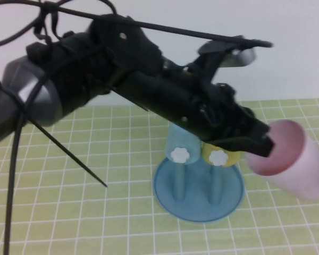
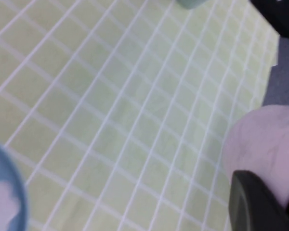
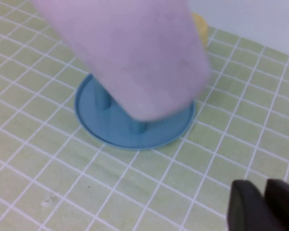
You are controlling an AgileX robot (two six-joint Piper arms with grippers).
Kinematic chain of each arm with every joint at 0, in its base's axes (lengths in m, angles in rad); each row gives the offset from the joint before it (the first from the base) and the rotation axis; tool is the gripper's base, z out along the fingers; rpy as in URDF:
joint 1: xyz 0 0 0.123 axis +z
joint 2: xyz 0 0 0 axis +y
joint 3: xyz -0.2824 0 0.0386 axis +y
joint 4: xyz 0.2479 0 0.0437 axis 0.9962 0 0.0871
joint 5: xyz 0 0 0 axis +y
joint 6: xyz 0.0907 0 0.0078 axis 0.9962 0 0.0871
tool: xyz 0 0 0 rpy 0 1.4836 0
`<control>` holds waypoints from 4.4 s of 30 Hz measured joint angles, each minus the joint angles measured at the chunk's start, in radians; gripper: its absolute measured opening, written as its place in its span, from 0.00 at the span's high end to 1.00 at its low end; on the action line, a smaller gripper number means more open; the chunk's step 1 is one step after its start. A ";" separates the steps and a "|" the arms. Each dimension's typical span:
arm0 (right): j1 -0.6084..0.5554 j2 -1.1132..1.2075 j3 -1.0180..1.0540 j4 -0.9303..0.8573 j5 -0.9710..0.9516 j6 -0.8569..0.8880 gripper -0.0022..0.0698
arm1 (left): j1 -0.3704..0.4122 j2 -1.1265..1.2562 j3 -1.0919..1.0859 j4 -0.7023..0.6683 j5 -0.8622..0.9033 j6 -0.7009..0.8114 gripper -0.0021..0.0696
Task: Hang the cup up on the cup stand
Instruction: Adjust the cup with two arms
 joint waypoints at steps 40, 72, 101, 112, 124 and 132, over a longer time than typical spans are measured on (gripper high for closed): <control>0.000 0.000 -0.060 -0.059 0.081 -0.288 0.17 | -0.156 0.068 -0.002 -0.214 0.013 0.151 0.97; 0.000 0.000 -0.060 -0.040 0.054 -0.288 0.20 | -0.082 0.068 -0.190 -0.204 0.264 0.271 0.48; 0.000 0.094 -0.060 -0.052 0.046 -0.263 0.18 | -0.234 0.069 -0.188 0.041 0.119 0.255 0.70; -0.002 0.099 -0.060 -0.032 0.043 -0.263 0.21 | -0.234 0.071 -0.188 0.032 0.099 0.189 0.97; -0.002 0.099 -0.059 -0.022 0.046 -0.260 0.10 | -0.234 0.103 -0.188 -0.024 0.084 0.105 0.97; -0.003 0.101 -0.060 -0.120 0.047 -0.029 0.07 | -0.189 0.115 -0.188 -0.060 0.054 0.065 0.97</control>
